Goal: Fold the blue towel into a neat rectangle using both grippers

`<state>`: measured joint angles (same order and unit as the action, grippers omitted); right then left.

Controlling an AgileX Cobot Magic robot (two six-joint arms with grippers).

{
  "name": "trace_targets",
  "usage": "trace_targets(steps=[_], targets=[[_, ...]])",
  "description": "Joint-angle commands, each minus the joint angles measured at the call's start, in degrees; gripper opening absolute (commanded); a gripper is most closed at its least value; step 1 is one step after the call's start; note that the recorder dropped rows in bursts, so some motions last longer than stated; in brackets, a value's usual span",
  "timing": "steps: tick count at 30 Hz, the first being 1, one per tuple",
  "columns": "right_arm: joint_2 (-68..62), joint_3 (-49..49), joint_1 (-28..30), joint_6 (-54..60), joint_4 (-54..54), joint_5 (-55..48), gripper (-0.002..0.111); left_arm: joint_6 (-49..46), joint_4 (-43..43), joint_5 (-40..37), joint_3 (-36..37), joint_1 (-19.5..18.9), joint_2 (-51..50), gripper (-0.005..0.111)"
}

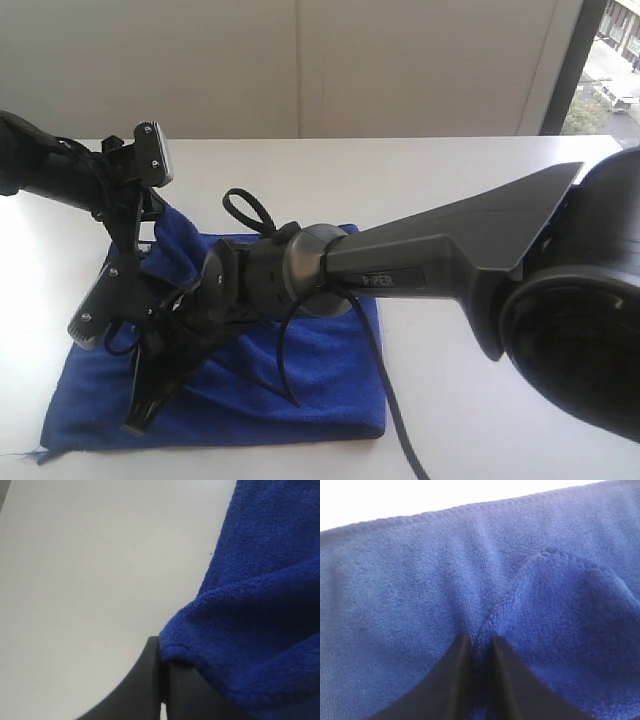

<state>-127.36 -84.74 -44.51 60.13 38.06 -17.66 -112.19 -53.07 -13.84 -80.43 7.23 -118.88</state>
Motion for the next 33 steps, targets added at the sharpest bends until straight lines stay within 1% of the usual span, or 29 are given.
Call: trace_targets(steps=[1,4,5,8,10,16,19,21,23,30,33], targets=[[-0.1,0.1,0.5,-0.3,-0.6,-0.4,0.015,-9.1,-1.5,-1.2,-0.1,-0.2,0.2,0.000],[0.0,0.1,0.5,-0.3,-1.2,-2.1,0.015,-9.1,-1.5,-1.2,-0.1,-0.2,0.2,0.000],[0.4,0.1,0.5,-0.3,-3.2,-3.1,0.016,-9.1,-1.5,-1.2,-0.1,-0.2,0.2,0.000],[2.5,0.1,0.5,-0.4,-7.6,-4.9,0.029,-9.1,-1.5,-1.3,-0.1,-0.2,0.2,0.000],[3.3,0.1,0.5,-0.7,-10.3,-5.7,0.035,-9.1,-1.5,-1.4,-0.1,-0.2,0.2,0.000],[3.2,0.1,0.5,-6.6,-17.7,-6.6,0.036,-9.1,-1.5,-2.4,-0.1,-0.2,0.2,0.000],[3.2,0.1,0.5,-7.7,-18.6,-6.6,0.032,-9.1,-1.5,-2.4,-0.1,-0.2,0.2,0.000],[3.2,0.1,0.5,-7.8,-18.6,-6.4,0.027,-9.1,-1.5,-2.4,-0.1,-0.2,0.2,0.000],[3.2,0.1,0.5,-7.8,-18.6,-6.2,0.018,-9.1,-1.5,-2.4,-0.1,-0.2,0.2,0.000],[3.7,0.1,0.5,-7.8,-18.7,-6.5,0.001,-9.1,-1.5,-2.4,-0.1,-0.2,0.2,0.000],[5.0,0.1,0.5,-7.8,-18.8,-6.5,0.000,-9.1,-1.5,-2.4,-0.1,-0.2,0.2,0.000]])
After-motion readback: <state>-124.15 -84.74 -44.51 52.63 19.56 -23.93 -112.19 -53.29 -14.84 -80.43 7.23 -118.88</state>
